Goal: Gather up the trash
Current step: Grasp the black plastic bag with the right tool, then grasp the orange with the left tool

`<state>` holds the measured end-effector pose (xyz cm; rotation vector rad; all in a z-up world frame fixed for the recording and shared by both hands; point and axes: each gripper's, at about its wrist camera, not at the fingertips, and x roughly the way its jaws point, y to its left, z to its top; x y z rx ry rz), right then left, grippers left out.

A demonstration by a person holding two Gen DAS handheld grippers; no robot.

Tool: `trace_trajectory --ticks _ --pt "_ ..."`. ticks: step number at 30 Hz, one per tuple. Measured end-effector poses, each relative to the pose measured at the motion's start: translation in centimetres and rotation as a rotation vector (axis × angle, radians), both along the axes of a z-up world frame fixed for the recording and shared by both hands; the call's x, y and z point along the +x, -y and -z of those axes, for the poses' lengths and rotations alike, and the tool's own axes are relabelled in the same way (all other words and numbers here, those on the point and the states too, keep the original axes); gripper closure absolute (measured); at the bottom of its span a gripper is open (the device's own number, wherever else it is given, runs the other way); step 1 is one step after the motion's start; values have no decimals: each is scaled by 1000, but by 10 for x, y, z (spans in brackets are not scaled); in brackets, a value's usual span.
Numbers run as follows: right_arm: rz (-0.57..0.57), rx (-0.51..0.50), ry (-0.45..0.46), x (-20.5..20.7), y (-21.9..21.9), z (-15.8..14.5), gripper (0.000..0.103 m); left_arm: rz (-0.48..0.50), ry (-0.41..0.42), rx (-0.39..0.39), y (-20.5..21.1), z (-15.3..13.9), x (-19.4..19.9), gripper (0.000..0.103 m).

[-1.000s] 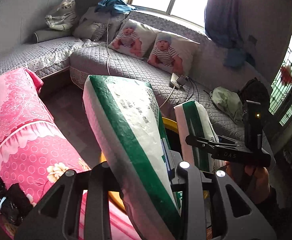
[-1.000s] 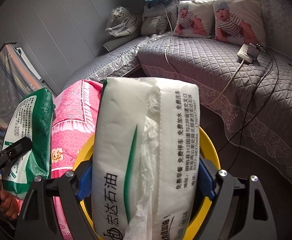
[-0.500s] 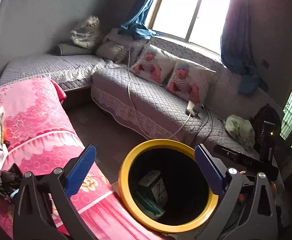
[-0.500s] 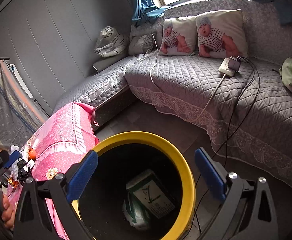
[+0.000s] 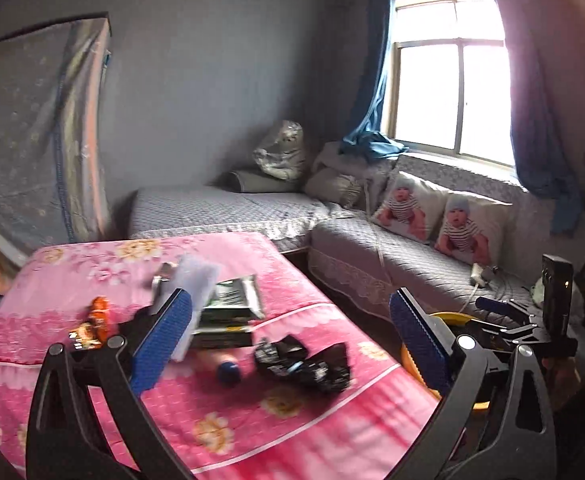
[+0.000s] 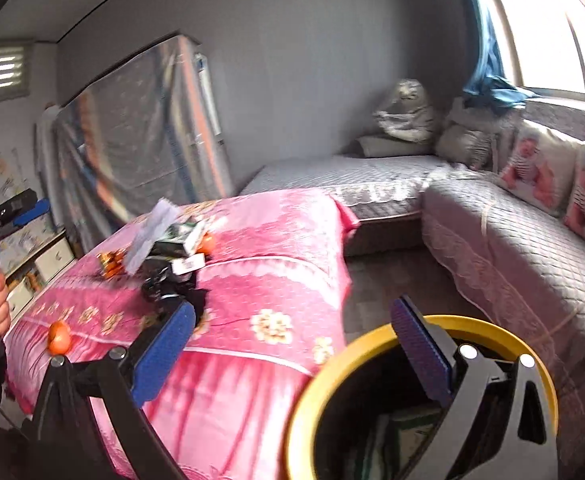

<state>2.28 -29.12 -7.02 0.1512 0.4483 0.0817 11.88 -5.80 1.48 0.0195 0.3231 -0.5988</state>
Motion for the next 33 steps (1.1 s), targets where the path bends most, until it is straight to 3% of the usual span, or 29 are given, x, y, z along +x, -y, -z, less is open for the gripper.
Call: trace_trajectory --ticks 3,7,14,19,26,29,33 --pt "-123 -47 -42 31 -44 6 8 -83 -23 38 -45 13 -5 8" --pt "-222 -146 -105 67 -96 15 8 -119 -88 115 -84 46 -14 8" --pt "-277 -279 -178 113 -148 29 8 -105 -196 182 -106 97 -25 8" --pt "-291 -291 -240 145 -161 42 9 -85 -267 198 -105 120 -17 8" --pt "-304 -242 -333 173 -160 66 37 -119 -367 182 -112 140 8 9" --pt "-306 -187 -360 177 -153 70 68 -106 -394 171 -109 145 14 9" --pt "-346 -80 -344 164 -142 58 74 -116 -425 179 -106 152 24 9"
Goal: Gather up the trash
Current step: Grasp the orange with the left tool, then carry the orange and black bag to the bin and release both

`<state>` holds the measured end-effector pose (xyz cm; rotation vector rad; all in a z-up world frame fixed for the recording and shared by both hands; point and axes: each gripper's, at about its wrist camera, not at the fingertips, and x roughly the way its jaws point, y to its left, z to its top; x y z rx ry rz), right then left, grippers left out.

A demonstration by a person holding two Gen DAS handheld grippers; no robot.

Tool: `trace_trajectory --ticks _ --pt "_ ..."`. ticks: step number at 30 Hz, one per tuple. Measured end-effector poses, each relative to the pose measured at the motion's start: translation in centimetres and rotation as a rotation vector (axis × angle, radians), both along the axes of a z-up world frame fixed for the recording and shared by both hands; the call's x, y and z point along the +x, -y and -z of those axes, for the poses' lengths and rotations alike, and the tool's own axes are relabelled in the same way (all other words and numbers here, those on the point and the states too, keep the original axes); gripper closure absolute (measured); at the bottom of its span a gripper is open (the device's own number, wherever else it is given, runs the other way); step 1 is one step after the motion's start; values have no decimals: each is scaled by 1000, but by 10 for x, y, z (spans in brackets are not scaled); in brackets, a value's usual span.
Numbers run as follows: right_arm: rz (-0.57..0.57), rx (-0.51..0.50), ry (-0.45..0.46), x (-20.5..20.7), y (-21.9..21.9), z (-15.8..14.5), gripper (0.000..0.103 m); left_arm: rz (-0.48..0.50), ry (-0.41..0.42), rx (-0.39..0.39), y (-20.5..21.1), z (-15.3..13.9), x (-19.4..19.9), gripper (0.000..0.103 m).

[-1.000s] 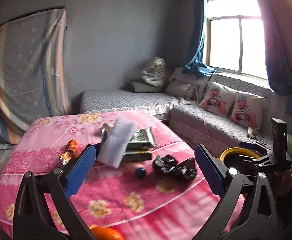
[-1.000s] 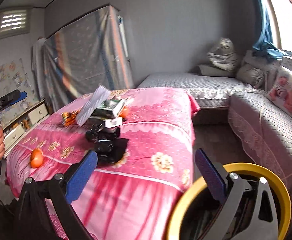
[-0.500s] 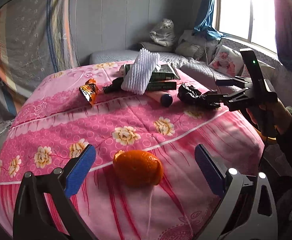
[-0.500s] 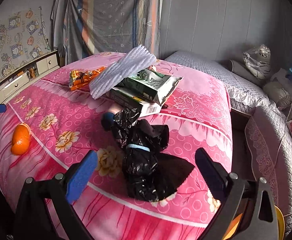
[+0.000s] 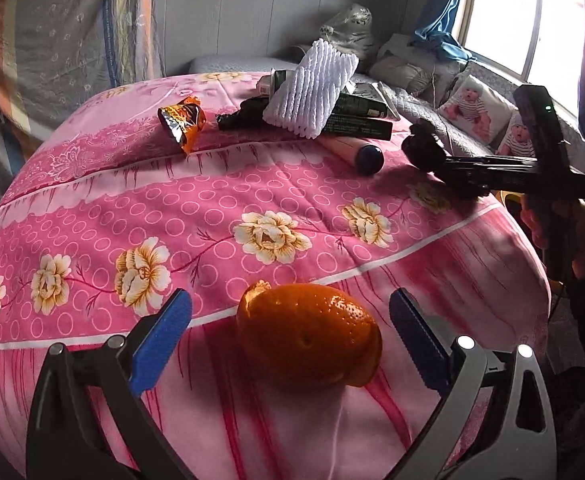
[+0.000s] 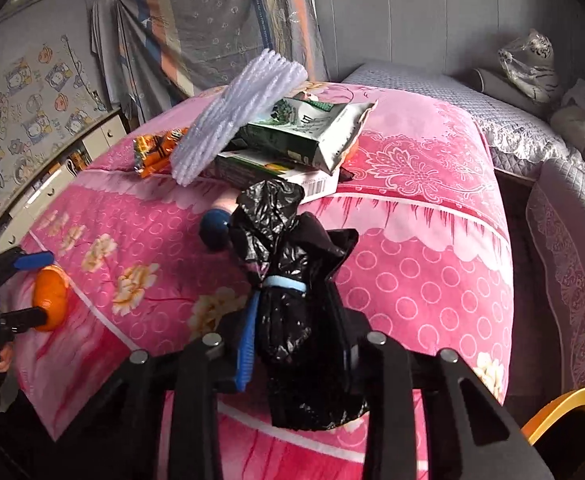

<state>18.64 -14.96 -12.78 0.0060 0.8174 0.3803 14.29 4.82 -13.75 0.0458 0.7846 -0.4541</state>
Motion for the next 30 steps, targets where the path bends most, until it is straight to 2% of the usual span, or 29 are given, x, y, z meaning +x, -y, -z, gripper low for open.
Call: trace_trajectory --ticks 2,4,6,7,13,17,21,26,30 --pt "-16 99 -7 -11 9 -10 74 7 -12 -10 1 0 2 16" --pt "-30 175 0 -26 17 -22 74 15 -26 4 4 2 3 33" --pt "-43 230 8 -41 21 -33 74 22 -38 -4 5 3 4 43" --pt "-51 254 12 -48 23 -38 74 16 -29 0 6 2 1 45" --pt "-65 321 65 -89 30 -66 74 23 97 -24 5 -30 -30 48" --pt "-42 300 119 -108 33 -80 74 -40 223 -68 10 -74 -48 48" --pt "-8 311 141 -116 38 -85 74 -110 338 -70 34 -120 -62 47" --pt "22 319 155 -123 48 -89 74 -76 416 -88 73 -158 -77 47" --pt "46 319 179 -135 61 -96 74 -7 438 -106 104 -175 -85 47"
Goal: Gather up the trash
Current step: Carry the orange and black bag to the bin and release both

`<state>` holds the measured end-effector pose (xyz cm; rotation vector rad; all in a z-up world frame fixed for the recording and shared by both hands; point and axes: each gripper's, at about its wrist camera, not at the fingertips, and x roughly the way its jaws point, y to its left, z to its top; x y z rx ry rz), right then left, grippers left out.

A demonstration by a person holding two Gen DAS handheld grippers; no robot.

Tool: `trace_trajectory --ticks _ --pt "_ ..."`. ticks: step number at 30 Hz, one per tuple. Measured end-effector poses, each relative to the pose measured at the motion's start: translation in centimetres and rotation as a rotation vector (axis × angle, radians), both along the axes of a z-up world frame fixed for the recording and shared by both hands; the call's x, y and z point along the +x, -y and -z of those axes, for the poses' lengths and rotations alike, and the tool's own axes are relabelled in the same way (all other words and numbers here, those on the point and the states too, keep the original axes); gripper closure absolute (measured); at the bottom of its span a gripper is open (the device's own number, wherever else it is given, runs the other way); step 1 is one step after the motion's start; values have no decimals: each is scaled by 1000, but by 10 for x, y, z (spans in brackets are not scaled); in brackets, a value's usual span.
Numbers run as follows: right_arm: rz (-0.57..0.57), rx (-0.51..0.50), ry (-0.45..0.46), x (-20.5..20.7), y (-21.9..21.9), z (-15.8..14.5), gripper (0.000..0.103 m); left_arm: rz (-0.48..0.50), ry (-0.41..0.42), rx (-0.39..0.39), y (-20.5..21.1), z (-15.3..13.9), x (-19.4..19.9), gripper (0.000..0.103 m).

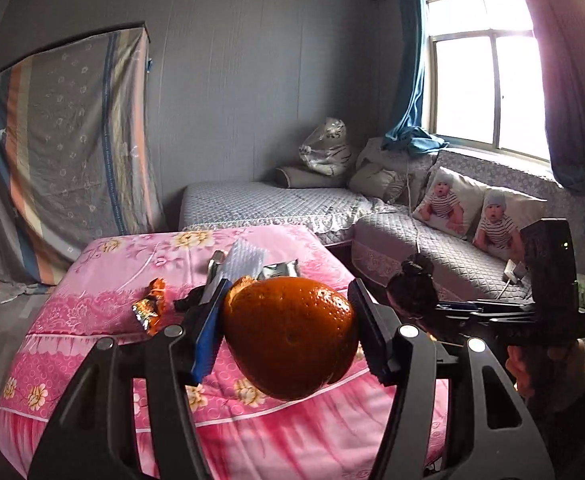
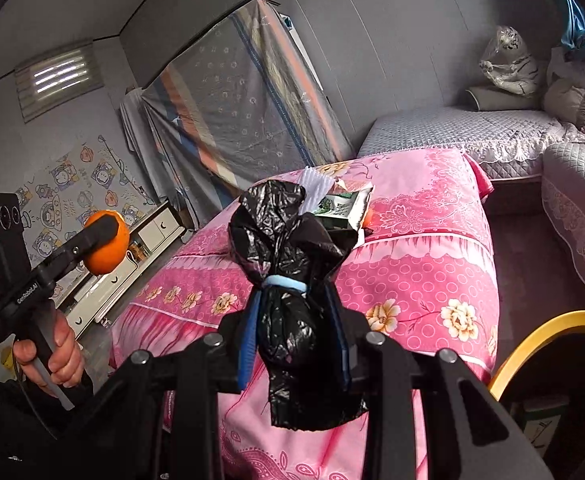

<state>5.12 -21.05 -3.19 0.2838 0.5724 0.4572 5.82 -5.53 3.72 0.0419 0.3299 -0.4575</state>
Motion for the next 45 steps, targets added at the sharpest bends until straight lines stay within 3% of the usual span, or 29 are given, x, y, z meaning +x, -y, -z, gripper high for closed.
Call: trace_trajectory --ticks 12,26,32,40,45 --pt "226 -14 25 -32 63 0 74 162 22 26 73 -12 -11 47" --pt "541 0 -52 -66 152 43 74 327 -19 62 157 4 2 47" --pt "658 8 -110 -79 181 65 74 428 -48 81 211 28 12 47" --pt "736 33 -187 -91 204 92 74 524 -217 119 282 86 42 47" --pt "766 50 -230 -94 214 106 73 550 -267 144 308 109 54 47"
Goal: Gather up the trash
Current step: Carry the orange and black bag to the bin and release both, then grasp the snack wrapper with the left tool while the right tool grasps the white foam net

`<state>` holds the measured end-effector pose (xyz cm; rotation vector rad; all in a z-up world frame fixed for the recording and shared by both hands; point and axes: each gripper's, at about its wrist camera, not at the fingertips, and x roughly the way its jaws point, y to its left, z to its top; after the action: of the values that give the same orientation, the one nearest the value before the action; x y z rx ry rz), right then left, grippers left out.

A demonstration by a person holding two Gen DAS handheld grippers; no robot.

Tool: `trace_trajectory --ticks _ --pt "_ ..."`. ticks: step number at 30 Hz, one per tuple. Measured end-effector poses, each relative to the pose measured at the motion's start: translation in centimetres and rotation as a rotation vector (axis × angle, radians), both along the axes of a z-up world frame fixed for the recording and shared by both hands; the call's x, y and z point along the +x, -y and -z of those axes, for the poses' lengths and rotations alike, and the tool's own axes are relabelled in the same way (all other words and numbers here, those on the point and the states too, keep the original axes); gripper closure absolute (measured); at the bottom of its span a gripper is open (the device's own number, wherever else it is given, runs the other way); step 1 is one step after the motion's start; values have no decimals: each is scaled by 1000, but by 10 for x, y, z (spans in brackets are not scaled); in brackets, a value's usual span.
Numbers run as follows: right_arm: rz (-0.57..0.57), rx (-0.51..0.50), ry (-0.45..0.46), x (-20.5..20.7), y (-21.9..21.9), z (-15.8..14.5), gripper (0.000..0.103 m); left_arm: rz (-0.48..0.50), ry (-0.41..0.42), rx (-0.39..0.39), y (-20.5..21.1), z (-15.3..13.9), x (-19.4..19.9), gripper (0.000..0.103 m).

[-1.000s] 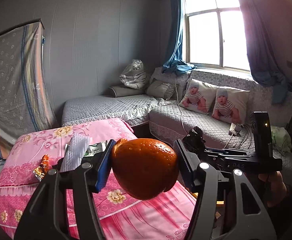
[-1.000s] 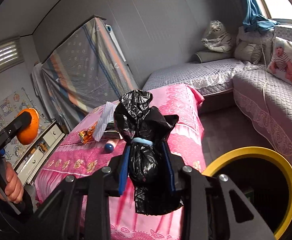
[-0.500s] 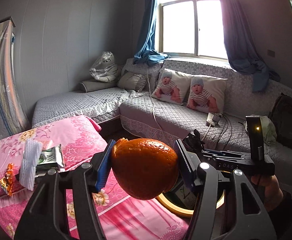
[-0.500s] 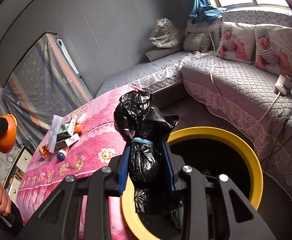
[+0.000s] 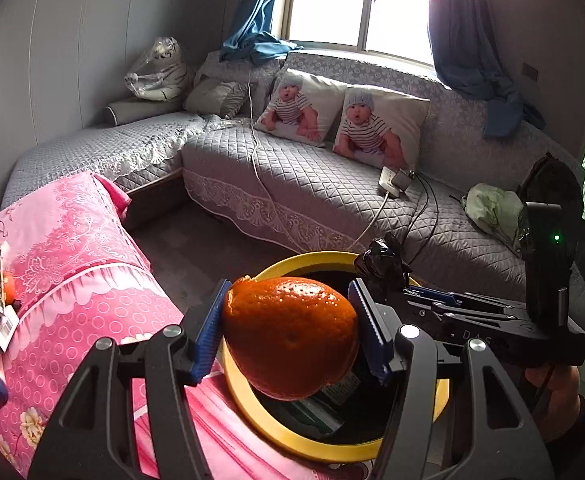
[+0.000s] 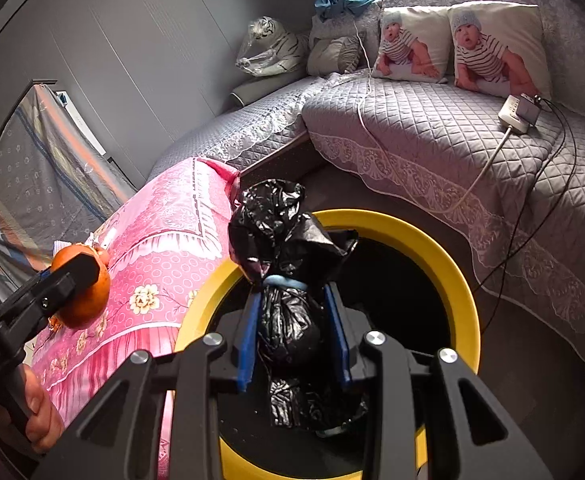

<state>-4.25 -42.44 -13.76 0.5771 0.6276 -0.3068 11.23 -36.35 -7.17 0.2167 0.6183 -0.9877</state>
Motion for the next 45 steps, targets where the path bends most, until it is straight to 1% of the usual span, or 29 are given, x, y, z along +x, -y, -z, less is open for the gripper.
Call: trace_trajectory --ticks 2,3,4,5,6,7,8,11,14,15,19,21,24,26,29,32,35,37,39,42,45 --pt "15 12 -17 0 5 7 73 6 -28 2 4 6 5 46" --pt "26 20 -21 -1 8 10 70 10 -41 1 5 8 7 44" --pt "36 20 -28 -1 10 12 67 11 -56 -5 3 10 9 40" --pt "49 16 -35 -2 12 14 58 3 -62 -11 -1 11 10 34" --pt "65 16 -38 -3 15 15 47 -15 -63 -22 -6 11 11 18" --pt "84 21 -35 -5 18 16 41 -30 -63 -41 -13 10 13 11" --pt "102 29 -33 -8 21 18 37 -35 -66 -52 -17 10 16 11" --pt "135 32 -33 -12 28 17 35 -68 -59 -76 -30 3 21 10" --pt "130 33 -14 -13 27 13 26 -144 -28 -115 -47 -8 29 9" --pt "121 28 -11 -12 24 11 26 -173 -17 -132 -54 -13 33 9" --pt "50 4 14 -1 6 -1 25 -294 33 -195 -93 -37 57 8" --pt "-2 -5 28 7 -5 -7 25 -352 64 -206 -117 -48 69 8" --pt "-82 -29 47 23 -29 -17 24 -435 113 -210 -167 -58 90 8" --pt "-134 -42 53 35 -46 -21 24 -512 147 -194 -208 -59 104 8" --pt "-197 -55 45 53 -68 -24 24 -642 178 -139 -276 -51 127 8" --pt "-243 -60 36 69 -86 -26 24 -760 180 -33 -340 -31 149 8" --pt "-278 -76 27 84 -103 -29 24 -821 139 65 -392 -8 175 9" --pt "-303 -80 24 95 -115 -32 24 -834 93 99 -419 5 192 9" --pt "-329 -81 24 107 -128 -35 24 -823 44 112 -434 15 206 9" --pt "-377 -65 25 124 -146 -39 24 -783 -19 125 -440 27 223 9" --pt "-420 -67 20 137 -164 -43 24 -734 -42 167 -433 37 236 9"
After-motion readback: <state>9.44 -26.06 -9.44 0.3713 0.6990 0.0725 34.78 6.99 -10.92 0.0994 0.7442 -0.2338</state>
